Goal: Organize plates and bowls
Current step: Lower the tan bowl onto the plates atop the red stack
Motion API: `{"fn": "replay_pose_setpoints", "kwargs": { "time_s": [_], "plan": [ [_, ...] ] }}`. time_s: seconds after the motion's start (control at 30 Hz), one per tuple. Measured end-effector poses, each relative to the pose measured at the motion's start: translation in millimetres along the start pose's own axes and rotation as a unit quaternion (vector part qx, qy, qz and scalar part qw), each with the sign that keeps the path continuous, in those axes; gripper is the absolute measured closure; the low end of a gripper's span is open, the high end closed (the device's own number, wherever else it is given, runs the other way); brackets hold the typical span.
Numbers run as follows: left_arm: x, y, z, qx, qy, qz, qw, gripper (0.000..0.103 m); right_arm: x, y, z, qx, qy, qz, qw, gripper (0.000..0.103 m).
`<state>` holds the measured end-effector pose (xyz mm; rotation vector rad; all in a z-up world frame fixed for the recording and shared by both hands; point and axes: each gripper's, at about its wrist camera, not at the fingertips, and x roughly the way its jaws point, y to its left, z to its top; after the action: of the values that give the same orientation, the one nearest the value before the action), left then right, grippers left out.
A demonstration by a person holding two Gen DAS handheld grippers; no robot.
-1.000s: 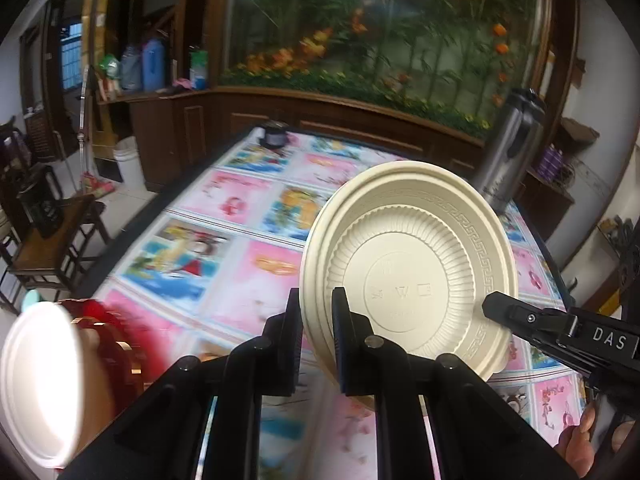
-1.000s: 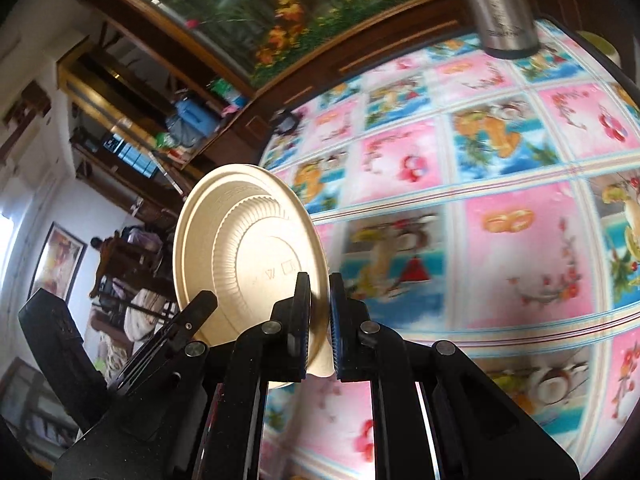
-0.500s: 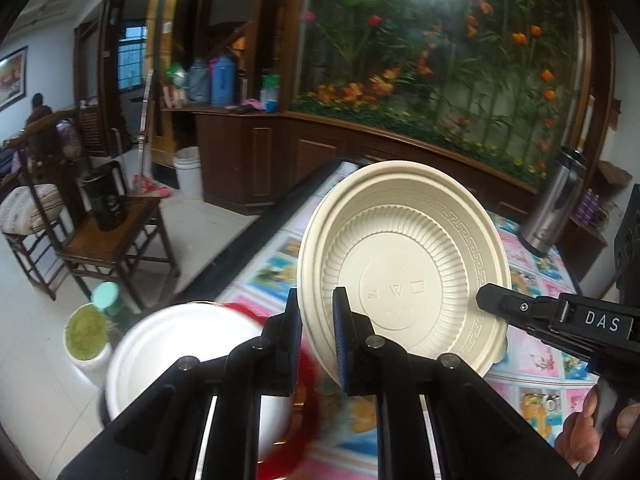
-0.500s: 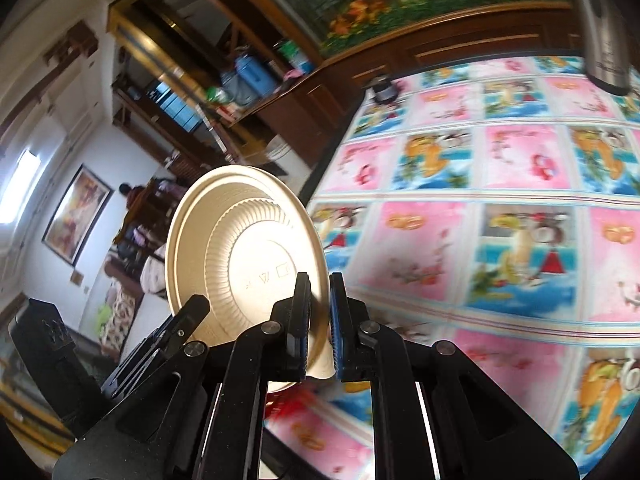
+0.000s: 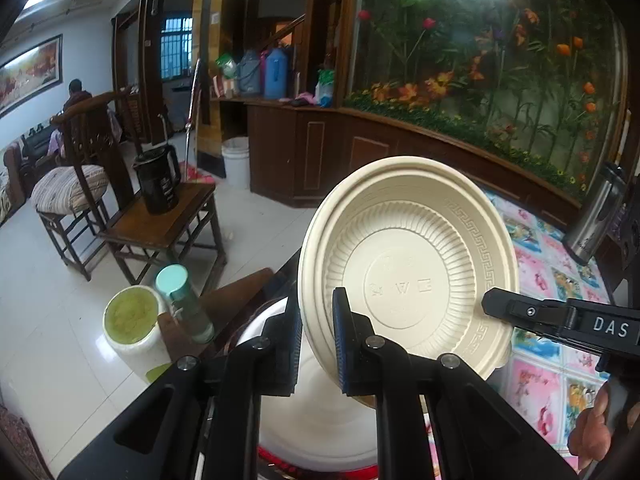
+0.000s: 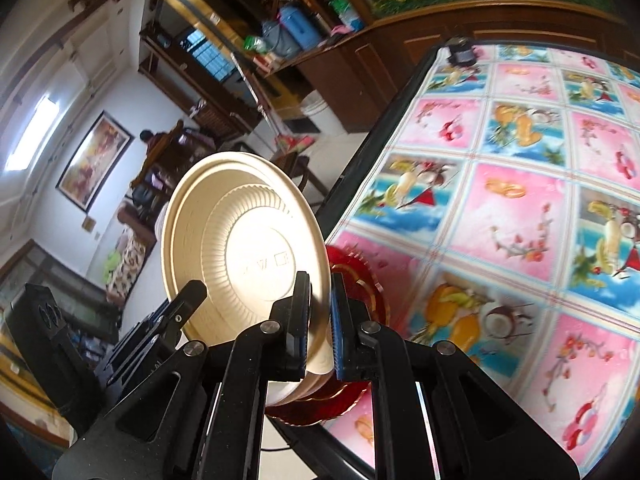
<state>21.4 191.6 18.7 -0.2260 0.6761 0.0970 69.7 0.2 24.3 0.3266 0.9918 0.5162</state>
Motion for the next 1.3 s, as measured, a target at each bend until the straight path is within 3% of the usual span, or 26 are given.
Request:
{"fn": "replay_pose_setpoints", "kwargs": {
  "time_s": [0.27, 0.57, 0.8, 1.03, 1.3],
  "plan": [
    [2, 24, -7, -0.009, 0.027, 0.001, 0.9996, 0.09, 21, 16, -11, -0.013, 0.027, 0.003, 1.0, 0.094],
    [-11, 38, -10, -0.004, 0.059, -0.025, 0.998, 0.089, 21, 27, -23, -0.021, 0.047, 0.025, 0.998, 0.094],
    [-1, 43, -15, -0.011, 0.108, -0.044, 0.9932, 0.088, 28, 22, -31, -0.014, 0.065, 0.03, 0.997, 0.094],
    [4, 44, -18, -0.011, 0.132, -0.058, 0.9896, 0.086, 31, 13, -32, 0.0, 0.069, 0.033, 0.997, 0.094],
    [7, 40, -20, 0.008, 0.137, -0.039, 0.9898, 0.086, 40, 9, -33, 0.007, 0.079, 0.032, 0.996, 0.094]
  ]
}}
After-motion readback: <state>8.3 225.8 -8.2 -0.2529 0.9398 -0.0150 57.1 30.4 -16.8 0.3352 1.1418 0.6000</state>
